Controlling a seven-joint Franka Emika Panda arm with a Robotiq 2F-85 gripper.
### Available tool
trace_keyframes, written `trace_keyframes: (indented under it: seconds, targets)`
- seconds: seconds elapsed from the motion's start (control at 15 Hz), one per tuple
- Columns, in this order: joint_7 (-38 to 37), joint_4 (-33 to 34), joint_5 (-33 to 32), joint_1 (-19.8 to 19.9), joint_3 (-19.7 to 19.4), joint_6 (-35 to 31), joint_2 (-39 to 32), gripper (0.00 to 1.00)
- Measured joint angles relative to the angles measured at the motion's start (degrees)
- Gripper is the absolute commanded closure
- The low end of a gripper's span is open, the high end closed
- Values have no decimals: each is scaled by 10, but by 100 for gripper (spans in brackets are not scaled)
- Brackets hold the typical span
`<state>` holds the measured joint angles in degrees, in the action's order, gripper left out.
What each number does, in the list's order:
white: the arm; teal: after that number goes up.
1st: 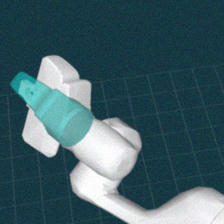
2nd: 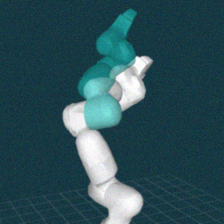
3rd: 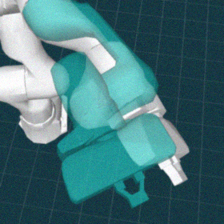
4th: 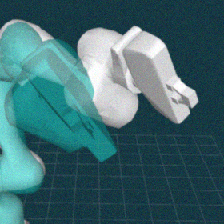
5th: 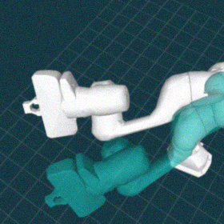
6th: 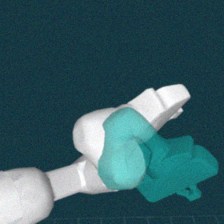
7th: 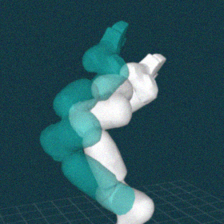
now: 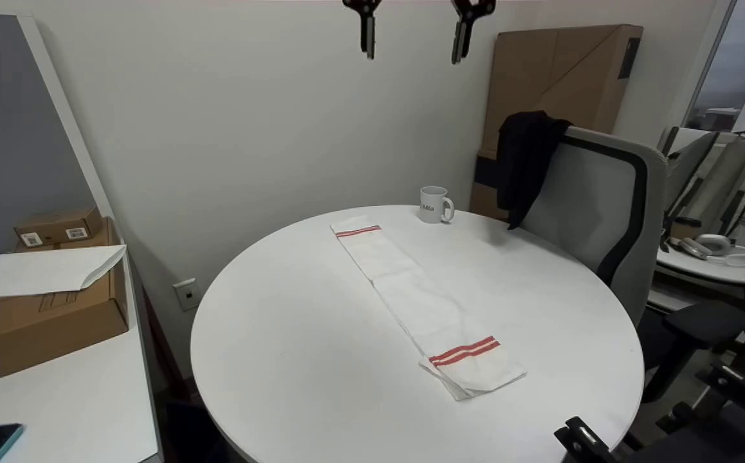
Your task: Fold the red and white cloth neatly
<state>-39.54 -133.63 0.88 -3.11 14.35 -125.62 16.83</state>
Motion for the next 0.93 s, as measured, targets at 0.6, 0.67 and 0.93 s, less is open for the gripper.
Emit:
trace_keyframes:
  seconds: [0.6,0.67,0.93]
  targets:
    - [-156,-156,30,29,-37,-260,-18,0]
    - [-169,-173,37,33,-40,-289,-19,0]
    - [-221,-241,64,54,-50,-414,-33,0]
